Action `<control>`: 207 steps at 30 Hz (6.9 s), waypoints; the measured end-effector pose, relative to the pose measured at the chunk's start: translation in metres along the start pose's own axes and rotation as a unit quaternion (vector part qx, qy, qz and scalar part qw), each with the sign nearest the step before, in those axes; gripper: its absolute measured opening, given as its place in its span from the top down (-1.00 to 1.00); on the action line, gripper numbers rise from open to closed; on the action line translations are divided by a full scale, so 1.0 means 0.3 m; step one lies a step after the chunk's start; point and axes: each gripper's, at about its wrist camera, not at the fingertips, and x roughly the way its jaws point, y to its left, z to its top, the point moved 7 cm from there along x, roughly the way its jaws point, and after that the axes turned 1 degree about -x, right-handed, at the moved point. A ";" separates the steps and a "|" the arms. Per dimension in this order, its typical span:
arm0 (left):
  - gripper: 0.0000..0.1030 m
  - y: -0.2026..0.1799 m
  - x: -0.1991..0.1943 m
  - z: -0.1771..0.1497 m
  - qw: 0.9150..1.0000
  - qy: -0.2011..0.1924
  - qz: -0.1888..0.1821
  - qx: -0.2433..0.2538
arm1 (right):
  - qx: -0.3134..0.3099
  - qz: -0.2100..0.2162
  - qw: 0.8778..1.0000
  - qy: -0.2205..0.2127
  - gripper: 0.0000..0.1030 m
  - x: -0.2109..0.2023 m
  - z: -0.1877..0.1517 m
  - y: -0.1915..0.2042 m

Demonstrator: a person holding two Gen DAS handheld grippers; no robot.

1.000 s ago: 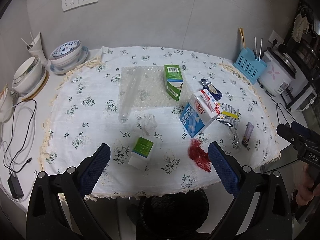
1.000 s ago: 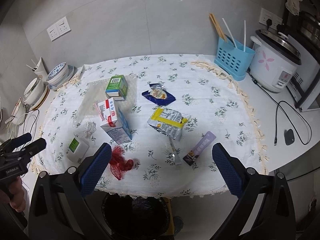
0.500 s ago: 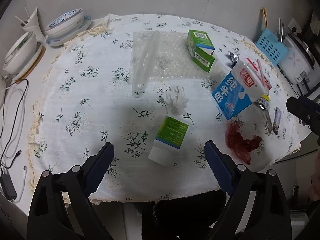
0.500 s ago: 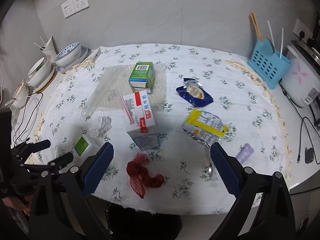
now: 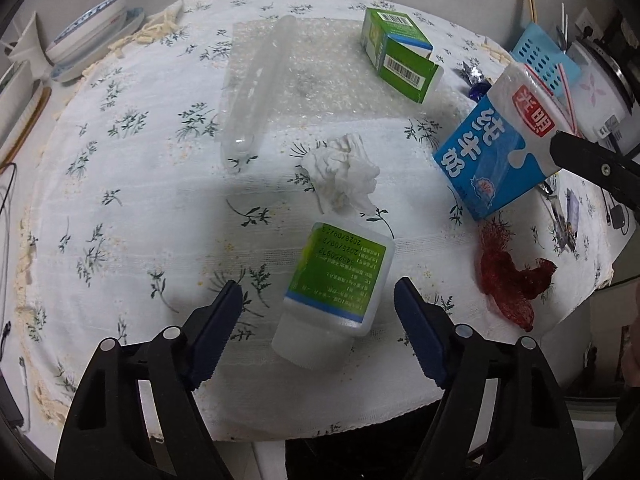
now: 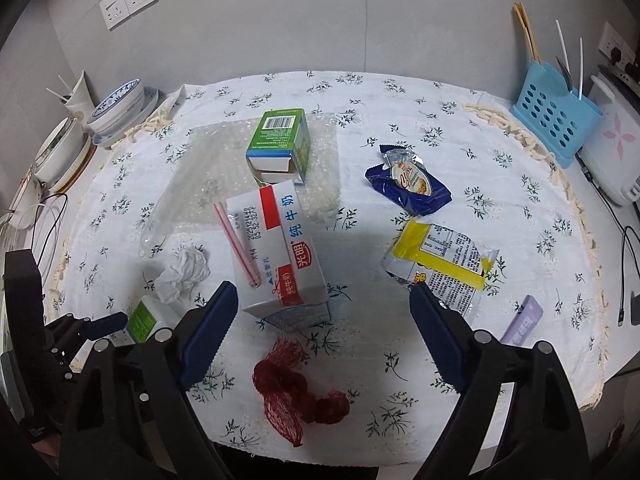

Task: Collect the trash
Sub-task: 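Grasp the white-green bottle with the left tool while the right tool grasps the milk carton, then carry the bottle and milk carton with both tools over the black bin, then open the left tool dropping the bottle while the right tool drops the carton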

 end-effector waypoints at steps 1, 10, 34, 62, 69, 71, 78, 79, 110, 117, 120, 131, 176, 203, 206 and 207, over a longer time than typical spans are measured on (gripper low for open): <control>-0.41 -0.004 0.006 0.001 1.000 0.002 -0.001 0.002 | 0.002 0.001 1.000 0.000 -0.54 0.006 -0.001 0.000; -0.14 -0.026 0.030 -0.005 1.000 0.007 0.006 0.022 | 0.008 0.002 1.000 0.001 -0.18 0.036 -0.005 0.008; 0.15 0.015 -0.087 0.046 0.999 -0.019 -0.001 0.031 | 0.046 -0.027 0.998 -0.028 0.24 -0.075 -0.003 -0.007; 0.15 -0.038 -0.415 -0.095 0.997 -0.081 -0.006 -0.011 | 0.019 0.000 0.998 -0.060 0.24 -0.394 -0.158 0.028; 0.15 -0.065 -0.449 -0.159 0.996 -0.085 -0.001 -0.018 | 0.015 0.007 0.998 -0.063 0.24 -0.443 -0.217 0.014; 0.15 -0.074 -0.455 -0.175 0.996 -0.085 -0.002 -0.021 | 0.014 0.009 0.998 -0.064 0.24 -0.453 -0.232 0.009; 0.15 -0.112 -0.474 -0.228 0.996 -0.088 0.000 -0.025 | 0.013 0.013 0.998 -0.063 0.24 -0.483 -0.290 -0.024; 0.15 -0.118 -0.475 -0.236 0.996 -0.087 0.000 -0.025 | 0.013 0.014 0.998 -0.063 0.24 -0.486 -0.298 -0.026; 0.15 -0.279 -0.388 -0.495 0.998 -0.061 -0.009 -0.030 | 0.016 0.015 0.999 -0.028 0.24 -0.482 -0.577 -0.141; 0.15 -0.293 -0.329 -0.553 0.998 -0.053 -0.008 -0.033 | 0.016 0.013 1.000 -0.009 0.24 -0.438 -0.655 -0.158; 0.15 -0.300 -0.296 -0.574 0.998 -0.044 -0.010 -0.034 | 0.014 0.009 1.000 -0.004 0.24 -0.414 -0.684 -0.168; 0.15 -0.320 -0.173 -0.646 0.999 -0.023 -0.003 -0.029 | 0.015 0.002 1.000 0.026 0.24 -0.312 -0.798 -0.208; -0.46 -0.412 0.113 -0.685 1.000 0.009 0.000 -0.003 | 0.021 0.001 0.997 0.080 0.24 -0.114 -0.918 -0.253; -0.88 -0.078 -0.003 -0.656 0.996 -0.027 0.043 -0.074 | -0.030 0.028 0.994 0.105 0.24 0.060 -0.848 0.039; -0.88 -0.056 0.003 -0.674 0.996 -0.023 0.042 -0.078 | -0.035 0.026 0.993 0.114 0.24 0.093 -0.860 0.060; -0.88 -0.045 0.004 -0.683 0.996 -0.022 0.043 -0.077 | -0.035 0.026 0.992 0.117 0.24 0.105 -0.864 0.066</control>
